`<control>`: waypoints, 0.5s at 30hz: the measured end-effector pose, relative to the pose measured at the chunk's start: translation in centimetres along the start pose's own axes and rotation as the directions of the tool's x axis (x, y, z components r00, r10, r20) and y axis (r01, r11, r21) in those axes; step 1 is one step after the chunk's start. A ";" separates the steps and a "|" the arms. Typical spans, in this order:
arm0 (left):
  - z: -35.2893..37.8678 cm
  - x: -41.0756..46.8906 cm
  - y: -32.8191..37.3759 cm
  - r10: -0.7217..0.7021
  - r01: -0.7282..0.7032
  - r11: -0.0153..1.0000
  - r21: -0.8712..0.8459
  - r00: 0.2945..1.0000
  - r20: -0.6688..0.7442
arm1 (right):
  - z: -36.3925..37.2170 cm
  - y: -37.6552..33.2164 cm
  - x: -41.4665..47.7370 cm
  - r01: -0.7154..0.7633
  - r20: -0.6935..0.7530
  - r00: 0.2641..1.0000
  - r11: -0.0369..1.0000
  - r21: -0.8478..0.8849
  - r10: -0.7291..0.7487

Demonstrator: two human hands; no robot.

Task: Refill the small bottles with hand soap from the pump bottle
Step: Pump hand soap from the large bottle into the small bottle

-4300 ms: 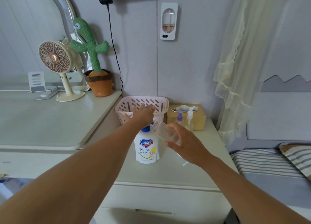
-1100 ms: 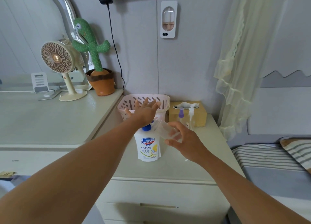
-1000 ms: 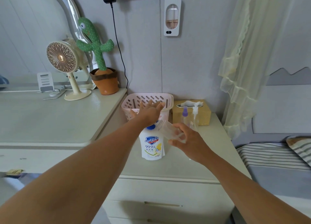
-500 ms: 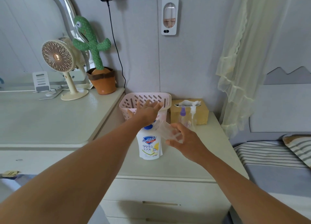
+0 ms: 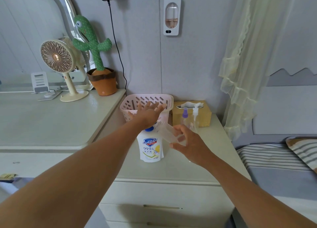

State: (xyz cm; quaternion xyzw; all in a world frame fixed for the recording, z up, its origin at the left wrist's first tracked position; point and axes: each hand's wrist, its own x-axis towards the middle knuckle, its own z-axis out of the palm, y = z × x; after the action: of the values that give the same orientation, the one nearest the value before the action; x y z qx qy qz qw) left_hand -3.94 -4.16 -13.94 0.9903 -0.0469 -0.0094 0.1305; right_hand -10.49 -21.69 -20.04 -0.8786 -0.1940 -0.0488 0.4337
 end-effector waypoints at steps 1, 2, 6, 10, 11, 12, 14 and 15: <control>0.0 0.0 0.0 -0.008 0.008 1.000 -0.018 1.000 0.010 | 0.1 0.1 -0.1 -0.003 0.002 1.000 1.000 0.007 0.003; 0.0 0.0 0.0 -0.026 0.027 0.999 -0.044 1.000 0.018 | 0.2 0.1 -0.2 -0.006 0.002 1.000 1.000 0.011 0.006; -1.5 -0.6 0.9 -0.041 0.042 0.999 -0.004 0.999 0.032 | -0.4 -0.5 -0.2 0.007 -0.010 1.000 1.000 0.015 -0.007; -1.7 -0.9 1.0 -0.034 0.034 0.999 -0.012 0.999 0.014 | -0.8 -0.7 0.0 0.017 -0.011 1.000 1.000 0.001 -0.017; -1.8 -1.3 1.1 -0.035 0.036 0.999 -0.033 0.999 0.016 | -0.8 -0.6 0.0 0.018 -0.006 1.000 1.000 -0.004 -0.018; -1.7 -1.6 1.2 -0.037 0.038 0.999 -0.037 0.999 0.019 | -0.6 -0.5 -0.1 0.018 0.001 1.000 1.000 -0.012 -0.018; -1.2 -2.0 1.3 -0.034 0.034 0.999 0.017 0.999 0.031 | -0.3 -0.3 -0.3 0.011 0.014 1.000 1.000 -0.015 -0.011; -1.2 -2.1 1.3 -0.044 0.044 0.999 0.012 0.998 0.033 | -0.2 -0.3 -0.4 0.008 0.020 1.000 1.000 -0.010 -0.007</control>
State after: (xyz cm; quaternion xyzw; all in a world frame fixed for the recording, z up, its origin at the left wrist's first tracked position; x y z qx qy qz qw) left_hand -6.15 -4.88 -12.46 0.9915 -0.0271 -0.0286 0.1240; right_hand -10.93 -21.80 -19.82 -0.8805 -0.2013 -0.0426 0.4270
